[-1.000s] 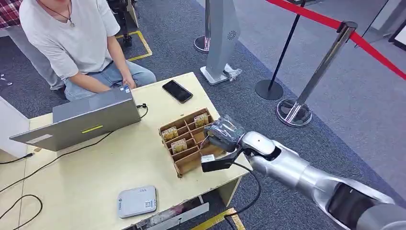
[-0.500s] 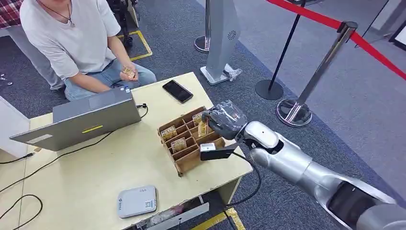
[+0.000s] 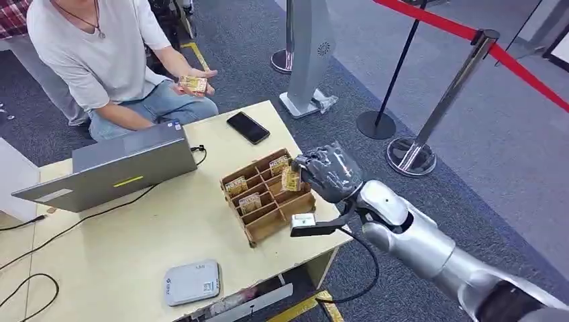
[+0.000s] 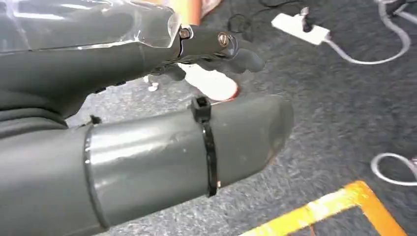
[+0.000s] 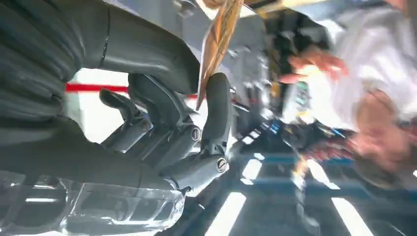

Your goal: Pass the card to the sensor for recognition and then transmit it.

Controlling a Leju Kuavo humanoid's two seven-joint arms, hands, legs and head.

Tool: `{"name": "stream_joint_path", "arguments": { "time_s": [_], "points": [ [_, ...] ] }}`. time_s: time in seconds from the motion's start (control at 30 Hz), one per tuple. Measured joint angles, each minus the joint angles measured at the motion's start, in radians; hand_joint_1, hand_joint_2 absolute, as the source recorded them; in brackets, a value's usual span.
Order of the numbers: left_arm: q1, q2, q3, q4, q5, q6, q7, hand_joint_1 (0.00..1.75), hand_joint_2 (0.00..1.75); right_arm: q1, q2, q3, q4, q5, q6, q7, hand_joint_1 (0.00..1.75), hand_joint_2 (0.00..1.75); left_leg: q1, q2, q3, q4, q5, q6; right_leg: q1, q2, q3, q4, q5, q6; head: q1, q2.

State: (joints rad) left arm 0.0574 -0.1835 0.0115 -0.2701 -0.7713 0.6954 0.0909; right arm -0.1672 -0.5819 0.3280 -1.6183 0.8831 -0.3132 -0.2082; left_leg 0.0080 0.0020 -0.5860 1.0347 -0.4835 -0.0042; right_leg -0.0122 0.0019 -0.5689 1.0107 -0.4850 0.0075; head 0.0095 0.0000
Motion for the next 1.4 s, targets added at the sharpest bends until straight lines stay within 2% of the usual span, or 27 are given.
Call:
{"name": "stream_joint_path", "arguments": {
  "time_s": [0.03,0.1,0.2,0.27,0.43,0.57,0.73,0.97,1.33,1.37,1.4],
  "points": [
    [-0.005,-0.001,0.011,0.000,0.001,0.000,-0.013,0.00,0.00,-0.032,0.015,0.007,0.017,-0.007,-0.005,-0.015,1.75,1.75,0.000,0.000,0.000,0.000,0.001,0.000,0.000,0.000,0.000,0.000,0.001,0.000,0.000,0.000],
    [-0.039,0.008,0.052,0.002,0.009,-0.024,-0.023,0.00,0.00,-0.144,0.083,0.049,0.105,-0.016,-0.011,-0.042,1.75,1.75,0.002,0.003,-0.001,0.000,0.005,-0.005,0.002,0.003,-0.003,0.001,0.006,-0.002,0.000,0.000],
    [-0.127,0.030,0.088,0.005,-0.008,-0.068,0.000,0.00,0.00,-0.298,0.191,0.120,0.235,-0.019,-0.031,-0.022,1.75,1.75,0.004,0.001,-0.002,-0.001,0.011,-0.005,0.003,0.001,-0.004,0.002,0.009,-0.005,0.000,0.000],
    [-0.155,0.035,0.098,0.005,-0.019,-0.070,0.003,0.00,0.00,-0.375,0.256,0.153,0.307,-0.021,-0.036,-0.010,1.75,1.75,0.003,0.001,-0.002,-0.001,0.013,-0.006,0.003,0.001,-0.005,0.004,0.010,-0.006,-0.001,0.000],
    [-0.169,0.037,0.114,0.008,-0.034,-0.066,0.005,0.00,0.00,-0.527,0.392,0.202,0.454,-0.019,-0.044,0.022,1.75,1.75,0.004,0.000,-0.003,0.000,0.015,-0.008,0.003,0.001,-0.008,0.006,0.011,-0.007,0.000,0.000],
    [-0.172,0.038,0.119,0.011,-0.040,-0.067,0.006,0.00,0.00,-0.615,0.469,0.222,0.545,-0.015,-0.044,0.041,1.75,1.75,0.003,-0.001,-0.005,0.000,0.015,-0.008,0.003,0.000,-0.010,0.006,0.011,-0.007,0.000,0.000],
    [-0.174,0.038,0.123,0.012,-0.046,-0.068,0.012,0.00,0.00,-0.709,0.539,0.231,0.664,-0.004,-0.048,0.057,1.75,1.75,0.003,-0.001,-0.006,0.000,0.015,-0.008,0.003,0.000,-0.010,0.005,0.011,-0.007,0.000,0.000],
    [-0.175,0.038,0.139,0.012,-0.036,-0.066,0.012,0.00,0.00,-0.796,0.611,0.239,0.818,0.017,-0.071,0.063,1.75,1.75,0.003,-0.001,-0.006,0.000,0.015,-0.008,0.003,0.000,-0.011,0.005,0.011,-0.007,0.000,0.000],
    [-0.171,0.038,0.150,0.016,-0.031,-0.056,0.014,0.00,0.00,-0.866,0.668,0.245,0.969,0.054,-0.073,0.112,1.75,1.75,0.003,-0.001,-0.007,0.000,0.015,-0.008,0.003,0.000,-0.011,0.005,0.011,-0.007,0.000,0.000],
    [-0.171,0.038,0.154,0.016,-0.031,-0.055,0.014,0.00,0.00,-0.869,0.671,0.245,0.981,0.058,-0.073,0.114,0.14,1.75,0.003,-0.001,-0.007,0.000,0.015,-0.008,0.003,0.000,-0.011,0.005,0.011,-0.007,0.000,0.000],
    [-0.170,0.038,0.156,0.016,-0.031,-0.055,0.014,0.00,0.00,-0.871,0.673,0.246,0.989,0.063,-0.073,0.119,0.00,1.75,0.003,-0.001,-0.007,0.000,0.015,-0.008,0.003,0.000,-0.011,0.005,0.011,-0.007,0.000,0.000]
  ]
}}
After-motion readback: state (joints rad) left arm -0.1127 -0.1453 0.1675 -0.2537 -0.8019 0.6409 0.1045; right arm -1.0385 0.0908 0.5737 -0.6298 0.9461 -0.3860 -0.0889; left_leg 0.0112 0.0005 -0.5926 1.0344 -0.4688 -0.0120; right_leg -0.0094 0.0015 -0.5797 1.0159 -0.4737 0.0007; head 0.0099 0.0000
